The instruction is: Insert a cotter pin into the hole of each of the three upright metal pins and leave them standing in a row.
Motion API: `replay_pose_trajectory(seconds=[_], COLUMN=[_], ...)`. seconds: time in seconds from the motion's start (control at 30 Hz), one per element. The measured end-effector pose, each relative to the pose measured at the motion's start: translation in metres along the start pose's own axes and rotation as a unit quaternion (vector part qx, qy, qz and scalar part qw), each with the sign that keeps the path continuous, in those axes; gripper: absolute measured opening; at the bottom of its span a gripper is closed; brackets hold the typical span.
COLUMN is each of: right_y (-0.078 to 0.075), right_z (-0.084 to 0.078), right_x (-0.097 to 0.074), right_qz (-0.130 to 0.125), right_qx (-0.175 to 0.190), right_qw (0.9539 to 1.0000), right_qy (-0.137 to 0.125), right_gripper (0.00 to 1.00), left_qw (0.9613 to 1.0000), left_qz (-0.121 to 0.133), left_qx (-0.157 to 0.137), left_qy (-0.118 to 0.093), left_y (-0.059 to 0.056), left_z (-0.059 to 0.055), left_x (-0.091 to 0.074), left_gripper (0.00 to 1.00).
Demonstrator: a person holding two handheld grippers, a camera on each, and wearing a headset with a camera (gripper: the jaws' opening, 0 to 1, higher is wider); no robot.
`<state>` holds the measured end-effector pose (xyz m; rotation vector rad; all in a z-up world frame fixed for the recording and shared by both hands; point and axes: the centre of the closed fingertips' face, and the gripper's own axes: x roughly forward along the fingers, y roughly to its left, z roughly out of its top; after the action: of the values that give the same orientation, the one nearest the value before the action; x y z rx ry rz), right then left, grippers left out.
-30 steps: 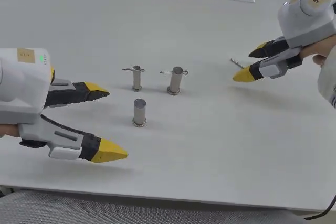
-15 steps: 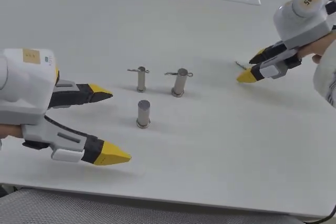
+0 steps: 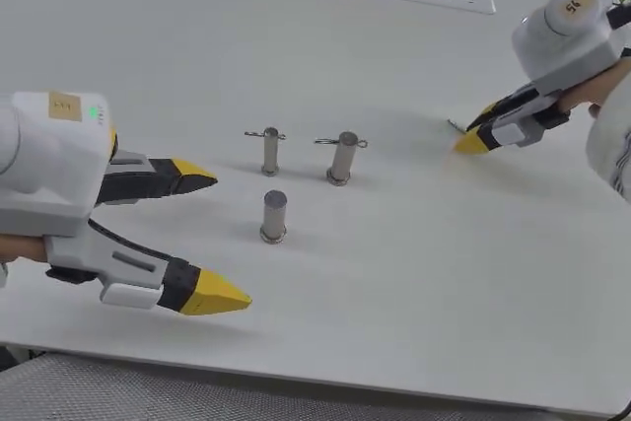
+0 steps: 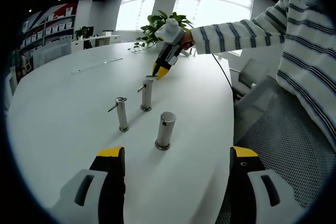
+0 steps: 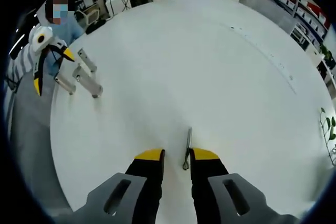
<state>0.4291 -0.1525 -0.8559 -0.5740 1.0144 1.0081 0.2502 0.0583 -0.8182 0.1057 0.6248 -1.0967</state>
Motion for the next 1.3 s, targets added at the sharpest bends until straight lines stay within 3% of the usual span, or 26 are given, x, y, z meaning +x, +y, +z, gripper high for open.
replay_pose_trajectory(seconds=[0.1, 0.17, 0.43, 0.7, 0.83, 0.93, 1.3], right_y=[-0.004, -0.007, -0.005, -0.008, -0.01, -0.011, -0.021], right_z=[0.0, -0.001, 0.0, 0.002, 0.002, 0.002, 0.001], right_x=[0.0, 0.001, 0.002, 0.004, 0.005, 0.006, 0.009], right_qz=[-0.008, -0.015, -0.019, -0.037, -0.049, -0.056, -0.064], right_qx=[-0.008, -0.033, -0.032, -0.031, -0.083, -0.097, -0.087], right_qw=[0.9999, 0.9993, 0.9991, 0.9984, 0.9944, 0.9925, 0.9932], right_qy=[0.005, 0.01, 0.021, 0.03, 0.044, 0.049, 0.043], right_gripper=[0.17, 0.14, 0.13, 0.06, 0.05, 0.04, 0.03], left_qw=[1.0, 1.0, 1.0, 0.9999, 0.9998, 0.9998, 0.9998], left_qz=[0.003, 0.001, 0.004, 0.01, 0.013, 0.014, 0.015], left_qx=[-0.001, -0.001, -0.001, -0.001, -0.003, -0.005, -0.012], left_qy=[-0.003, -0.003, 0.007, 0.01, 0.013, 0.015, 0.011], left_y=[0.0, -0.001, -0.001, 0.001, 0.002, 0.002, 0.002], left_z=[0.001, 0.001, -0.003, -0.004, -0.006, -0.007, -0.005], left_x=[0.0, -0.001, -0.001, -0.002, -0.002, -0.002, -0.002], left_gripper=[0.82, 0.82, 0.82, 0.82, 0.81, 0.8, 0.8])
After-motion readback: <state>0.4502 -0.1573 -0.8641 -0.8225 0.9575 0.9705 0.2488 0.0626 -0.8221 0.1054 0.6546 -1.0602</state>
